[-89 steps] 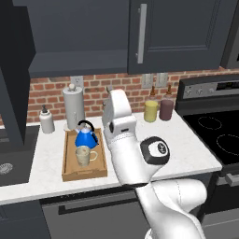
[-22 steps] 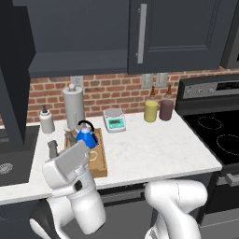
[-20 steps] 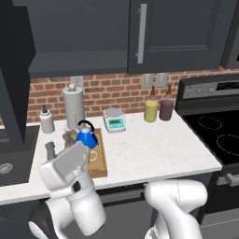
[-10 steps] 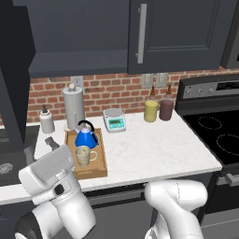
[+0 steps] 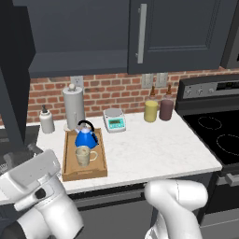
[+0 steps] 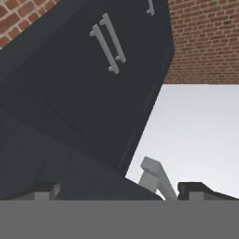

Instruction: Pick the kettle from the counter and place it on the tray. Then pick the mug from the cabinet and place it on the tray. Then close the cabinet doors.

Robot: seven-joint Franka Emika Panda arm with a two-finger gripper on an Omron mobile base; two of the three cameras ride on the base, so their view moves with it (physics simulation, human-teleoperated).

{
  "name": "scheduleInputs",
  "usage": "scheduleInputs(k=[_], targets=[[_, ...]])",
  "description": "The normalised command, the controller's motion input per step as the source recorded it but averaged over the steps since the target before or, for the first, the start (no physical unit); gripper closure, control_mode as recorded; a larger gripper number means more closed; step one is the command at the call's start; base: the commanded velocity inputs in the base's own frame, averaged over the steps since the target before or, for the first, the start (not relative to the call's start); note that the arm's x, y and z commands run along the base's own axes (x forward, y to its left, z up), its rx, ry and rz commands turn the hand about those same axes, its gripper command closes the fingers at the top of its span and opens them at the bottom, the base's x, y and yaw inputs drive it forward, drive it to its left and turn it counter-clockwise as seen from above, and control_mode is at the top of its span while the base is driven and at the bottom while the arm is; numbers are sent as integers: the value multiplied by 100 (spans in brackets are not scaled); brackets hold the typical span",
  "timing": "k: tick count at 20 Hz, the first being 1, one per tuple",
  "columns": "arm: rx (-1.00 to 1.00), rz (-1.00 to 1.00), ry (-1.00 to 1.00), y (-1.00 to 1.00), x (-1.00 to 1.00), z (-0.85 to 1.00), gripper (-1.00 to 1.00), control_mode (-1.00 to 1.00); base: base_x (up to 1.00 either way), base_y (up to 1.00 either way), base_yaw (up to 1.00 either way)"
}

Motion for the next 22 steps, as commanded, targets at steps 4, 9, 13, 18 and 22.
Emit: scheduleInputs(k=[4,9,13,18,22], targets=[[6,0,5,40,0,1,-100,-100,0,0,0],[10,-2,12,47,-2,2,-100,-100,0,0,0],[8,-7,16,51,-8,1,-100,-100,0,0,0],[9,-6,22,37,-13,10,-100,-100,0,0,0],[14,-6,22,25,-17,9,-100,-100,0,0,0]])
